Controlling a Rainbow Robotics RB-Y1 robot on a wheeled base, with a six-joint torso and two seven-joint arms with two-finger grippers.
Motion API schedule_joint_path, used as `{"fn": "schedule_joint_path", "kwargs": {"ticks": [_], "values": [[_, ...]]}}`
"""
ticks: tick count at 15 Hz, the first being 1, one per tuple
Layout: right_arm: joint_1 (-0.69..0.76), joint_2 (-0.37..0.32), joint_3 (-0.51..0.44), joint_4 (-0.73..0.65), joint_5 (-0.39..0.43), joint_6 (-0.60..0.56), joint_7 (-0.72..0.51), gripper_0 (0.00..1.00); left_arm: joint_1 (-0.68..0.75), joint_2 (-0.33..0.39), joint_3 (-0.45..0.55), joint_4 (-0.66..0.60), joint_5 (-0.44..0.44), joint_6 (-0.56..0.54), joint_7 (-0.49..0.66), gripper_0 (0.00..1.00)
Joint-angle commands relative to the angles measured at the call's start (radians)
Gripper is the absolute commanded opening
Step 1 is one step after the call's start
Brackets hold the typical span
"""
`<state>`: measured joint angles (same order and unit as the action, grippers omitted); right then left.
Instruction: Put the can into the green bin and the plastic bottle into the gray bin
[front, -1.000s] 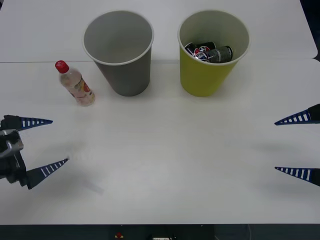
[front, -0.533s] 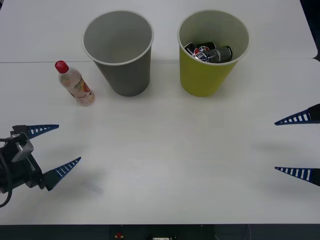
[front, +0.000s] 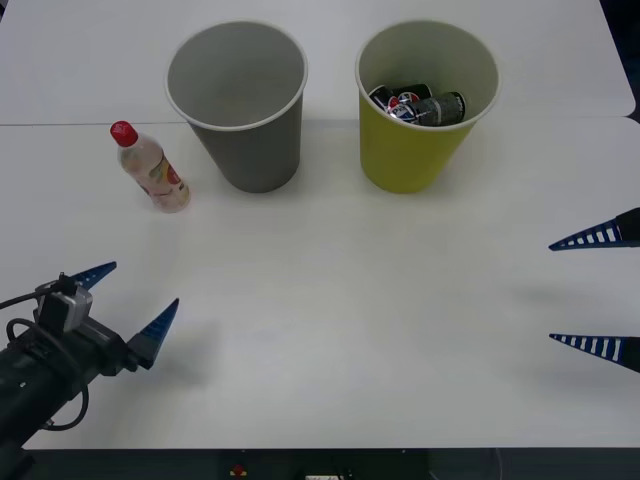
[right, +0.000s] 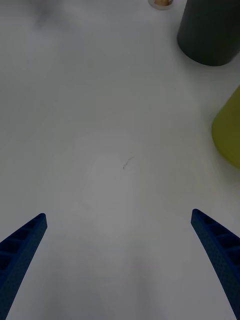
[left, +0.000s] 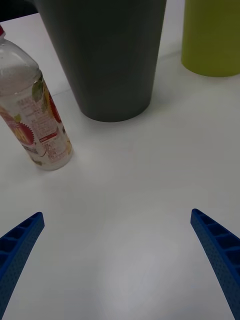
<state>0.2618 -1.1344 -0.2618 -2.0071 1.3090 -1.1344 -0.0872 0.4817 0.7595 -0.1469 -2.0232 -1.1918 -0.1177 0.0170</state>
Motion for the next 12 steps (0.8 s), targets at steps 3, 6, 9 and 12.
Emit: {"fn": "schedule_joint_path", "kwargs": {"ticks": [3,6,9,12], "values": [[0.000,0.000,0.000,0.000,0.000,0.000,0.000,1.00,-0.052,-0.051,-0.122,0.009,0.043,0.300,0.029,1.00],[0.000,0.000,0.000,0.000,0.000,0.000,0.000,1.00,-0.110,-0.095,-0.129,0.054,0.123,0.326,0.044,1.00],[0.000,0.000,0.000,0.000,0.000,0.000,0.000,1.00,-0.190,-0.144,-0.131,0.138,0.123,0.323,0.058,1.00],[0.000,0.000,0.000,0.000,0.000,0.000,0.000,1.00,-0.264,-0.155,-0.146,0.196,0.123,0.326,0.072,1.00]]}}
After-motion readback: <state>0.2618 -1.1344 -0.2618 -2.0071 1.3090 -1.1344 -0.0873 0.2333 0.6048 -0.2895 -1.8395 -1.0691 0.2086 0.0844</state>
